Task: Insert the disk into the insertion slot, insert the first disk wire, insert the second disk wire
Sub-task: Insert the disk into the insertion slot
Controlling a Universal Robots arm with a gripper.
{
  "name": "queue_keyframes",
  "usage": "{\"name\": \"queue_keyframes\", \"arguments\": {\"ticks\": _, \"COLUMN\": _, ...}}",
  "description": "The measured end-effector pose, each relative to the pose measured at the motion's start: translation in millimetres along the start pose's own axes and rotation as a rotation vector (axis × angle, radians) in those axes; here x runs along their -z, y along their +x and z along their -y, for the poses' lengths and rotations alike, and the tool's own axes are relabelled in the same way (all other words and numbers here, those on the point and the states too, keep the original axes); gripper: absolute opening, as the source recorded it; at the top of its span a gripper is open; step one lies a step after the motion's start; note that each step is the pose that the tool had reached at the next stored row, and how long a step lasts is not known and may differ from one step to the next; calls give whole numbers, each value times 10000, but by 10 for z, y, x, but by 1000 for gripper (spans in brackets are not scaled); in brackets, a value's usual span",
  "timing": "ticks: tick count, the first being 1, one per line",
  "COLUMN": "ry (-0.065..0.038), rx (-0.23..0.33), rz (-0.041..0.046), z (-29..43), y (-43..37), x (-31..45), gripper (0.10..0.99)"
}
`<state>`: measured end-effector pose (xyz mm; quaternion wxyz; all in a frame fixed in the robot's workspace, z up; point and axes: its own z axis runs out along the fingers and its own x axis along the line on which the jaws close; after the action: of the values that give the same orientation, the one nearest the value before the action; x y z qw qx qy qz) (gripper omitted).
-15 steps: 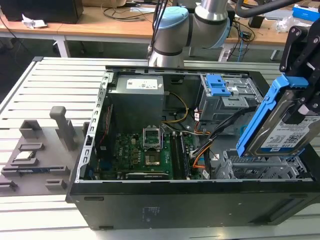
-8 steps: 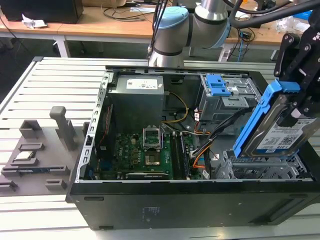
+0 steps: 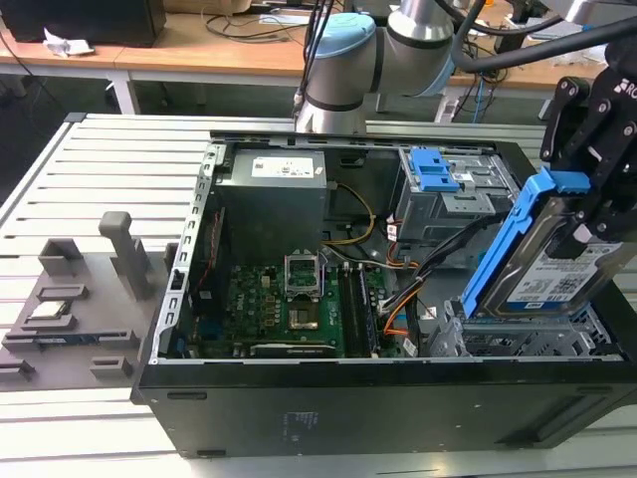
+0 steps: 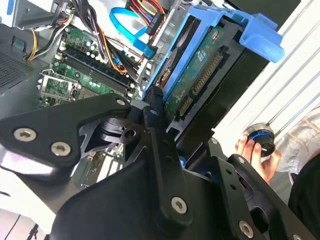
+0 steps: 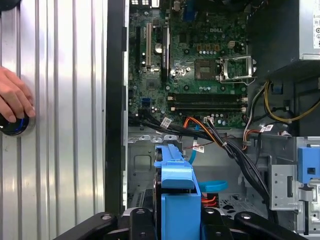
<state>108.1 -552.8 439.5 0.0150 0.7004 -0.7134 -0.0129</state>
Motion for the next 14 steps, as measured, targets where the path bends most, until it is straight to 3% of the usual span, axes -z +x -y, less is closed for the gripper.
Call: {"name": "queue_keyframes", "arguments": {"ticks": 14, "ry": 0, "rx": -70, "rz": 1, "z": -15, "y": -35, "x": -155, "gripper": 361}}
